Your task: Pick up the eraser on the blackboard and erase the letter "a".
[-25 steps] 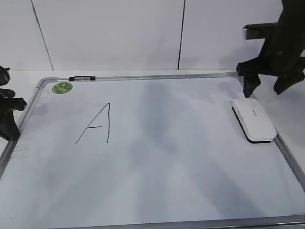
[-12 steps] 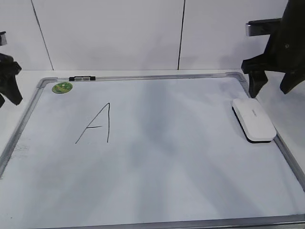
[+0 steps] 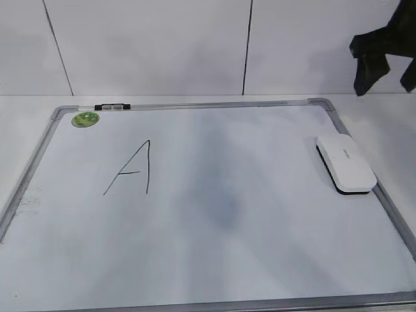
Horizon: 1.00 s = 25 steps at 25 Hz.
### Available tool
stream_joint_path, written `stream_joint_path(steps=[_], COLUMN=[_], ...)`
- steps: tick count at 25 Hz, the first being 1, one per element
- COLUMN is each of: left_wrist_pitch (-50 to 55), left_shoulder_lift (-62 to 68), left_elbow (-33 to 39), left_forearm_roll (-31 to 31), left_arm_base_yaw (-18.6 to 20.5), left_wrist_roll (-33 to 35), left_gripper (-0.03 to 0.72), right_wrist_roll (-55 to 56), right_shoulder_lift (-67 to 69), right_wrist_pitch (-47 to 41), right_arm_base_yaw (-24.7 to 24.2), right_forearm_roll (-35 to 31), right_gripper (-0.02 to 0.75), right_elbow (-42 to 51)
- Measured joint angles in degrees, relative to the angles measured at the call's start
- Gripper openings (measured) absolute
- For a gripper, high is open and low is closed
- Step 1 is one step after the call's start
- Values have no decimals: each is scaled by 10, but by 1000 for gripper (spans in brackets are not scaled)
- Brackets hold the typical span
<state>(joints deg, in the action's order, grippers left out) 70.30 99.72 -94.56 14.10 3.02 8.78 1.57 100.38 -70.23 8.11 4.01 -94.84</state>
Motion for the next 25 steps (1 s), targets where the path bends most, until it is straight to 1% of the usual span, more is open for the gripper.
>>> stream_joint_path(steps=[4, 8, 15, 25], left_wrist_pitch=[4, 6, 7, 9], left_shoulder_lift=[-78, -152, -310, -532], left_elbow=[39, 102, 243, 405], left_forearm_roll=[-3, -11, -17, -19], left_arm_base_yaw=[-20, -39, -40, -40], left_wrist_roll=[-2, -4, -8, -8], left_gripper=[412, 412, 412, 412], right_wrist_roll=[-2, -2, -3, -3], right_shoulder_lift=[-59, -141, -325, -579], right_wrist_pitch=[-2, -3, -7, 28], right_arm_base_yaw=[0, 0, 0, 0], right_forearm_roll=[0, 1, 12, 20], right_gripper=[594, 594, 594, 594], right_elbow=[40, 110, 277, 472])
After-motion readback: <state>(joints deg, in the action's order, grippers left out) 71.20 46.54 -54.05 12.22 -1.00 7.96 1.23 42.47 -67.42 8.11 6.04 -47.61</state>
